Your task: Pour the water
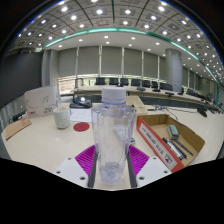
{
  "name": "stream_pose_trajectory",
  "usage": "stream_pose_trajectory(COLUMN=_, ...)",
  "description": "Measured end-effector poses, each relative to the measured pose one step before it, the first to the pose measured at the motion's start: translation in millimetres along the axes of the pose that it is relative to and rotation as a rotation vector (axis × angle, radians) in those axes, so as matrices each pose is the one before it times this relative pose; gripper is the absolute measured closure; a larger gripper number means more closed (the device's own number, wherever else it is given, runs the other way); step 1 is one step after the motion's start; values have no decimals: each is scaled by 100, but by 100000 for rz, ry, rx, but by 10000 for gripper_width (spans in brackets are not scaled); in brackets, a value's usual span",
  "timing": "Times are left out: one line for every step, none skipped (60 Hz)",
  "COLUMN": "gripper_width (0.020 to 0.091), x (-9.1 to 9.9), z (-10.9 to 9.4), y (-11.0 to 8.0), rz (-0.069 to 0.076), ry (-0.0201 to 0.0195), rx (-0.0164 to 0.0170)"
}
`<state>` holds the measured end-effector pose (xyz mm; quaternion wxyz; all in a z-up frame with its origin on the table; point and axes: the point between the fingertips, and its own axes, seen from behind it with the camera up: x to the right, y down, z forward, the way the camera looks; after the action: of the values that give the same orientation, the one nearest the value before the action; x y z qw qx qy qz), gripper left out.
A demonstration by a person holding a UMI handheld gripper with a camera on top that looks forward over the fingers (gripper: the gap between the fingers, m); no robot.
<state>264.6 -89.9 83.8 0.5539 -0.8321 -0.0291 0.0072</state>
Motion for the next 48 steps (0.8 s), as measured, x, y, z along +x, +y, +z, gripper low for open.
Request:
stream_pose_trajectory(gripper_width=632, x=2, z=27, y=-11, rz=-134, ry=-32, rx=-101)
stream_pose_trajectory(gripper_width=641, x=2, z=22, y=-11, rz=-182, ry=-23, rx=-80)
stream_pose_trajectory(gripper_width=655, x=-31, z=13, y=-25, rz=-191, ry=-87, rx=-93)
stream_pose_trajectory(gripper_width=674, x=-37, z=-2, y=7, rz=-337, ry=-48, rx=-183)
stream_pose_trajectory(gripper_width=682, x=-18, z=8, y=-22, rz=-347, ry=36, rx=-39)
stream_pose_trajectory(gripper_width=695, x=-19, z=3, y=-72, rz=-409, ry=79, rx=64)
stream_pose_trajectory(gripper_width=703, x=-35, z=21, y=-72, rz=-598, ry=87, rx=31)
stream_pose_trajectory(gripper_width=705, x=-26, z=38, y=-56, rz=-941, ry=75, rx=3)
stream_pose_trajectory(gripper_width=710, x=-14, z=-9, y=-80, rz=-1085, ry=236, rx=8)
stream_pose_trajectory(gripper_width=736, x=16, z=1, y=-119, rz=-1259, ry=478, rx=58)
stream_pose_trajectory(gripper_width=735, x=119, z=20, y=-139, rz=-1257, ry=831, rx=119)
stream_pose_trajectory(gripper_width=735, x=40, z=-6, y=-155, rz=-1100, ry=731, rx=13)
stream_pose_trajectory(gripper_width=735, x=-19, z=36, y=-166, rz=-1185, ry=552, rx=-63)
stream_pose_trajectory(gripper_width=735, x=-101, z=30, y=-151, rz=-1104, ry=257, rx=-119)
stream_pose_trajectory(gripper_width=735, x=-106, z=30, y=-179, rz=-978, ry=130, rx=-138)
stream_pose_trajectory(gripper_width=735, x=-82, z=14, y=-215, rz=-801, ry=254, rx=-150)
stream_pose_trajectory(gripper_width=735, x=-27, z=35, y=-198, rz=-634, ry=354, rx=-183)
stream_pose_trajectory(gripper_width=735, x=-113, z=-24, y=-175, rz=-688, ry=492, rx=-274)
stream_pose_trajectory(gripper_width=735, x=14, z=67, y=-246, rz=-613, ry=384, rx=-136)
stream_pose_trajectory(gripper_width=735, x=-5, z=58, y=-303, rz=-568, ry=534, rx=-81)
stream_pose_trajectory(gripper_width=735, x=22, z=50, y=-319, rz=-580, ry=620, rx=-39)
stream_pose_trajectory(gripper_width=734, x=12, z=76, y=-379, rz=-621, ry=644, rx=-40)
stream_pose_trajectory(gripper_width=735, x=2, z=105, y=-432, rz=-649, ry=632, rx=2)
stream_pose_trajectory(gripper_width=734, x=-17, z=100, y=-463, rz=-606, ry=668, rx=18)
stream_pose_trajectory(gripper_width=734, x=-33, z=124, y=-547, rz=-547, ry=595, rx=92)
stream_pose_trajectory(gripper_width=735, x=-116, z=98, y=-532, rz=-701, ry=622, rx=123)
stream_pose_trajectory(gripper_width=735, x=-90, z=158, y=-510, rz=-902, ry=645, rx=99)
stream_pose_trajectory(gripper_width=735, x=-51, z=175, y=-533, rz=-1091, ry=830, rx=60)
stream_pose_trajectory(gripper_width=735, x=96, z=268, y=-536, rz=-1360, ry=873, rx=-1)
stream_pose_trajectory(gripper_width=735, x=24, z=188, y=-584, rz=-1487, ry=1056, rx=113)
stream_pose_trajectory(gripper_width=735, x=14, z=218, y=-598, rz=-1739, ry=1105, rx=195)
stream_pose_trajectory(gripper_width=735, x=-23, z=251, y=-607, rz=-1868, ry=1150, rx=289)
stream_pose_trajectory(gripper_width=736, x=5, z=236, y=-637, rz=-1990, ry=1193, rx=311)
stream_pose_trajectory(gripper_width=736, x=161, z=277, y=-623, rz=-2114, ry=1140, rx=214)
stream_pose_trajectory(gripper_width=736, x=2, z=276, y=-614, rz=-2259, ry=1312, rx=135)
stream_pose_trajectory(gripper_width=736, x=-25, z=277, y=-605, rz=-2246, ry=1292, rx=115)
stream_pose_trajectory(gripper_width=736, x=-17, z=243, y=-618, rz=-2361, ry=1301, rx=123)
stream_pose_trajectory(gripper_width=736, x=35, z=258, y=-610, rz=-2397, ry=1333, rx=94)
stream_pose_trajectory(gripper_width=736, x=31, z=281, y=-635, rz=-2547, ry=1331, rx=82)
stream_pose_trajectory(gripper_width=736, x=21, z=268, y=-646, rz=-2742, ry=1418, rx=-41)
stream_pose_trajectory(gripper_width=736, x=-22, z=294, y=-653, rz=-2897, ry=1487, rx=-8)
stream_pose_trajectory(gripper_width=736, x=44, z=328, y=-676, rz=-3013, ry=1585, rx=66)
stream_pose_trajectory(gripper_width=736, x=188, z=494, y=-642, rz=-3167, ry=1503, rx=170)
stream_pose_trajectory(gripper_width=736, x=251, z=221, y=-665, rz=-3577, ry=1397, rx=119)
stream_pose_trajectory(gripper_width=736, x=-45, z=419, y=-626, rz=-3735, ry=1331, rx=132)
stream_pose_trajectory(gripper_width=736, x=-25, z=420, y=-664, rz=-3807, ry=1263, rx=226)
stream_pose_trajectory(gripper_width=736, x=-87, z=440, y=-706, rz=-3813, ry=1290, rx=268)
stream_pose_trajectory(gripper_width=737, x=-93, z=468, y=-673, rz=-3933, ry=1309, rx=256)
